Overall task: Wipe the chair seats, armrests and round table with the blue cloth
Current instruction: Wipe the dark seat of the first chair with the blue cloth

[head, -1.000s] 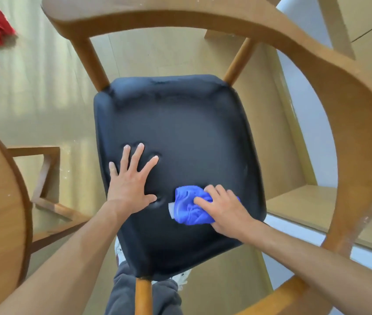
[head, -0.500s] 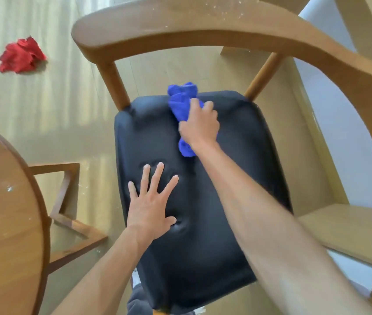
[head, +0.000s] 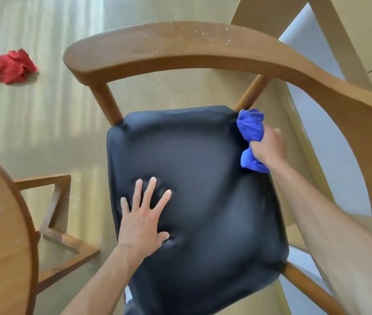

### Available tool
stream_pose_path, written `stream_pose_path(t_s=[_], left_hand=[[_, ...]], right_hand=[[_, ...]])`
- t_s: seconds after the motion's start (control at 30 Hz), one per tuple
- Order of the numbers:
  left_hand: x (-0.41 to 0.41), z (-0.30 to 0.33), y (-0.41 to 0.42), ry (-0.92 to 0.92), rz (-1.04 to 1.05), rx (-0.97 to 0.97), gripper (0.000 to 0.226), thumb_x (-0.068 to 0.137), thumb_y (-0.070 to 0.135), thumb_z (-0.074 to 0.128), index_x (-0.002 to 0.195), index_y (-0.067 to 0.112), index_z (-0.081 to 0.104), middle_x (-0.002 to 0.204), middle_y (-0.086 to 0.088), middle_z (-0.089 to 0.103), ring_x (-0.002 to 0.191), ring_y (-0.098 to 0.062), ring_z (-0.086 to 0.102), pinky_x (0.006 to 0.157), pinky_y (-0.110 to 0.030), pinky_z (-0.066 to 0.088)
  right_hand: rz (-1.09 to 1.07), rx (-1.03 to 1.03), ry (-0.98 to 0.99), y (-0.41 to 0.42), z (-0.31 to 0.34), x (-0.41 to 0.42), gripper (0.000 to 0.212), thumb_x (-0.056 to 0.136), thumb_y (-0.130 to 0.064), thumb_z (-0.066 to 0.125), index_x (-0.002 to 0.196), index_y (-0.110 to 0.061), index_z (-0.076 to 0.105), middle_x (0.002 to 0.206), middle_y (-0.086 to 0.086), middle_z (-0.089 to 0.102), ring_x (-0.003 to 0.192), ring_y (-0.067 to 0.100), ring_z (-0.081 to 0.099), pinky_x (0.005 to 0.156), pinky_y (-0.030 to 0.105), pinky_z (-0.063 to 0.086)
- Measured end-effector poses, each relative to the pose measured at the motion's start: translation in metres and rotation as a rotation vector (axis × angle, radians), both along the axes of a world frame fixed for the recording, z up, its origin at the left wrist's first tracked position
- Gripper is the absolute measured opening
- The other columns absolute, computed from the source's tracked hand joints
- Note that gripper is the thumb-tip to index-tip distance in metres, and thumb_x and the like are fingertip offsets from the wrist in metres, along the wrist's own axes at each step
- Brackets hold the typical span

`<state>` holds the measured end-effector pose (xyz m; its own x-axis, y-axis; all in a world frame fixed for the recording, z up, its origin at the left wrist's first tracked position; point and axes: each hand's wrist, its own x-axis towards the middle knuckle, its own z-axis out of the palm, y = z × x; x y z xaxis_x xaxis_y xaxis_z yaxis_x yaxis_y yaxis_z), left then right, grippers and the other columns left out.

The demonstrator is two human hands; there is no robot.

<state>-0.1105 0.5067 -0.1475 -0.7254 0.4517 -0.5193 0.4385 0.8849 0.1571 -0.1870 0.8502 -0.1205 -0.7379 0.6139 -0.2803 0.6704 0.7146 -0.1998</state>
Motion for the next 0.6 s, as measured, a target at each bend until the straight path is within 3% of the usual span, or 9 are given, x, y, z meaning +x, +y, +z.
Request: stream_pose_path(t_s=[0.07, 0.17, 0.27, 0.33, 0.4, 0.47, 0.53, 0.6], left_hand=[[-0.001, 0.000, -0.001, -0.012, -0.004, -0.005, 0.106, 0.075, 0.063, 0.065, 0.150, 0.042, -0.007, 0.146, 0.003, -0.046, 0.138, -0.032, -0.038, 0.113, -0.060, 0.011], [-0.004, 0.005, 0.000, -0.045, -0.006, -0.012, 0.106, 0.073, 0.062, 0.066, 0.150, 0.041, -0.004, 0.153, 0.001, -0.036, 0.140, -0.032, -0.033, 0.113, -0.059, 0.013], [-0.009, 0.015, -0.007, -0.103, 0.039, 0.113, 0.094, 0.072, 0.049, 0.068, 0.149, 0.035, 0.017, 0.159, 0.005, -0.018, 0.145, -0.025, -0.021, 0.114, -0.055, 0.018], [-0.017, 0.022, -0.023, -0.126, 0.184, 0.304, 0.064, 0.073, 0.027, 0.066, 0.133, 0.022, 0.042, 0.161, 0.008, 0.005, 0.148, -0.014, -0.004, 0.113, -0.042, 0.029], [-0.024, 0.028, -0.041, -0.128, 0.301, 0.367, 0.044, 0.076, 0.017, 0.061, 0.118, 0.019, 0.049, 0.158, 0.009, 0.018, 0.147, -0.008, 0.009, 0.107, -0.029, 0.035], [-0.024, 0.032, -0.049, -0.149, 0.312, 0.332, 0.043, 0.081, 0.016, 0.058, 0.123, 0.019, 0.049, 0.158, 0.008, 0.016, 0.147, -0.009, 0.008, 0.109, -0.028, 0.032], [-0.017, 0.037, -0.047, -0.162, 0.320, 0.309, 0.049, 0.086, 0.016, 0.052, 0.134, 0.019, 0.044, 0.160, 0.008, 0.007, 0.148, -0.010, 0.001, 0.112, -0.027, 0.027], [-0.006, 0.040, -0.041, -0.165, 0.316, 0.306, 0.052, 0.090, 0.017, 0.048, 0.141, 0.017, 0.037, 0.161, 0.006, -0.001, 0.148, -0.011, -0.005, 0.114, -0.023, 0.019]], right_hand=[[0.053, -0.001, 0.012, -0.032, -0.005, 0.008, 0.032, 0.079, -0.010, 0.050, 0.111, -0.015, 0.053, 0.113, 0.013, 0.049, 0.093, 0.034, 0.054, 0.074, 0.037, 0.044], [0.296, 0.015, 0.004, -0.110, -0.004, 0.040, 0.051, 0.081, -0.013, 0.057, 0.131, -0.019, 0.046, 0.118, 0.010, 0.044, 0.099, 0.032, 0.047, 0.080, 0.038, 0.044], [0.552, -0.027, -0.042, -0.170, 0.010, 0.105, 0.053, 0.069, -0.013, 0.068, 0.120, -0.020, 0.057, 0.106, 0.007, 0.051, 0.082, 0.028, 0.050, 0.068, 0.035, 0.046], [0.743, -0.086, -0.028, -0.177, 0.018, 0.158, 0.058, 0.048, -0.015, 0.078, 0.104, -0.021, 0.065, 0.092, 0.005, 0.058, 0.066, 0.024, 0.051, 0.054, 0.030, 0.045], [1.066, -0.065, -0.129, -0.166, 0.023, 0.200, 0.060, 0.040, -0.015, 0.074, 0.097, -0.025, 0.060, 0.090, 0.003, 0.059, 0.062, 0.022, 0.049, 0.051, 0.027, 0.041], [1.269, -0.025, -0.173, -0.147, 0.030, 0.206, 0.056, 0.042, -0.013, 0.068, 0.095, -0.028, 0.056, 0.091, 0.001, 0.060, 0.063, 0.020, 0.049, 0.052, 0.027, 0.040], [1.233, 0.033, -0.108, -0.132, 0.032, 0.177, 0.050, 0.044, -0.011, 0.069, 0.091, -0.028, 0.061, 0.088, 0.002, 0.060, 0.062, 0.021, 0.050, 0.051, 0.028, 0.041], [1.032, 0.134, -0.061, -0.125, 0.029, 0.125, 0.050, 0.054, -0.011, 0.072, 0.101, -0.026, 0.066, 0.096, 0.006, 0.060, 0.070, 0.026, 0.053, 0.057, 0.033, 0.045]])
